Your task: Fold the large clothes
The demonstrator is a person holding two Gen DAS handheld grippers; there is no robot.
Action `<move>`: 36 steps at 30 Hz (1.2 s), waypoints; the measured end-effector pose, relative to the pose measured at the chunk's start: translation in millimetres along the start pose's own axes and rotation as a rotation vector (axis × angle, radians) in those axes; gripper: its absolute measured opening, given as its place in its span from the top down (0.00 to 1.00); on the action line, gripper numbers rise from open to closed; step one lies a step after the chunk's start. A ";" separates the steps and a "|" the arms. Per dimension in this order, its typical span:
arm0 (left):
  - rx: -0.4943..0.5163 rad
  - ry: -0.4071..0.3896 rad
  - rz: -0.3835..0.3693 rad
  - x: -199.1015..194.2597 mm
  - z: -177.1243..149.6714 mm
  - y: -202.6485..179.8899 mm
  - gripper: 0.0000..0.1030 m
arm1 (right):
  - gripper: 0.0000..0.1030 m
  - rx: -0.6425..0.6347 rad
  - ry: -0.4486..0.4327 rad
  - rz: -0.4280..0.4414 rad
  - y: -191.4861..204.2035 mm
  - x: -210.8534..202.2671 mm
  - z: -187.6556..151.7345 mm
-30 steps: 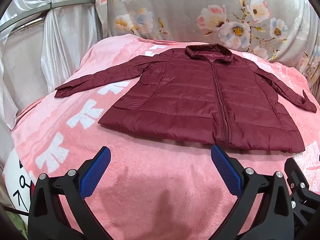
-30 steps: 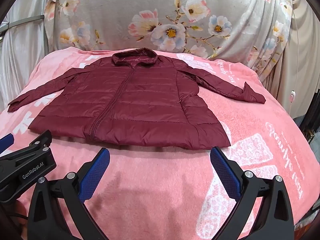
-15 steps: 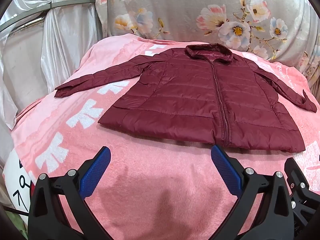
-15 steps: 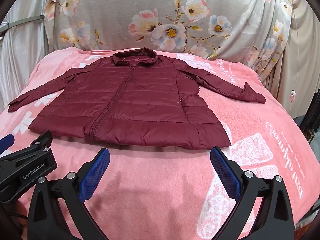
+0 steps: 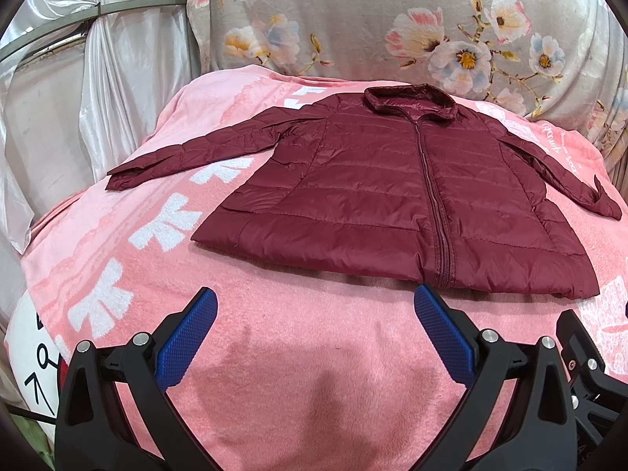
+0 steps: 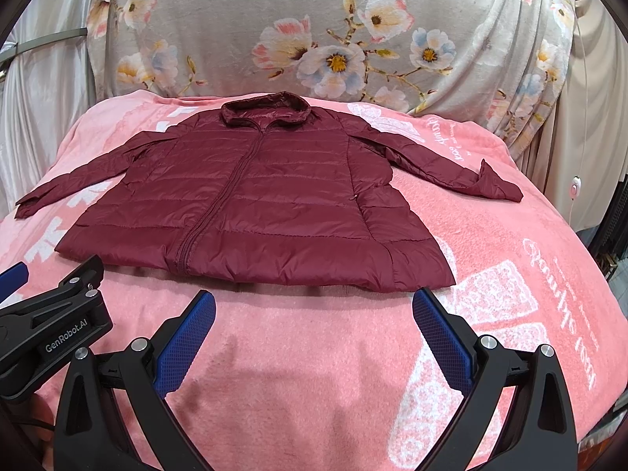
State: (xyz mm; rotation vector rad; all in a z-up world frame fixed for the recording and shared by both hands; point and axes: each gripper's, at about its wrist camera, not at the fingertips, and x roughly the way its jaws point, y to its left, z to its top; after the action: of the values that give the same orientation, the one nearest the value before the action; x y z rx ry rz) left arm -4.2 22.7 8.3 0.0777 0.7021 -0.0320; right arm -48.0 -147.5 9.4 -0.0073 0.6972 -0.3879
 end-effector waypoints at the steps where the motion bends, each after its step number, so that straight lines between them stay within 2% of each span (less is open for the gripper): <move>1: -0.001 0.001 0.001 0.2 0.2 -0.4 0.05 | 0.05 0.000 0.001 -0.001 0.0 0.0 0.3; 23: 0.001 0.006 0.003 -0.1 -2.1 2.0 0.05 | 0.05 0.005 0.005 0.003 -2.2 3.2 6.4; 29: 0.010 0.013 0.008 8.5 -3.8 -1.1 0.05 | 0.05 0.004 0.001 0.000 -5.1 0.0 18.7; 31: 0.001 0.014 0.005 13.7 4.0 0.6 0.05 | 0.05 0.019 -0.006 -0.006 -13.1 8.3 24.7; 36: -0.013 0.008 0.013 24.9 30.8 3.5 0.05 | 0.05 0.101 -0.022 -0.038 -64.7 43.6 53.6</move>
State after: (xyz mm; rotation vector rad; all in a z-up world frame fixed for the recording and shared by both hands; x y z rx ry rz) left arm 34.8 23.5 15.9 0.0695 0.7094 -0.0146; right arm -6.2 -229.4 32.2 0.0704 0.6561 -0.4587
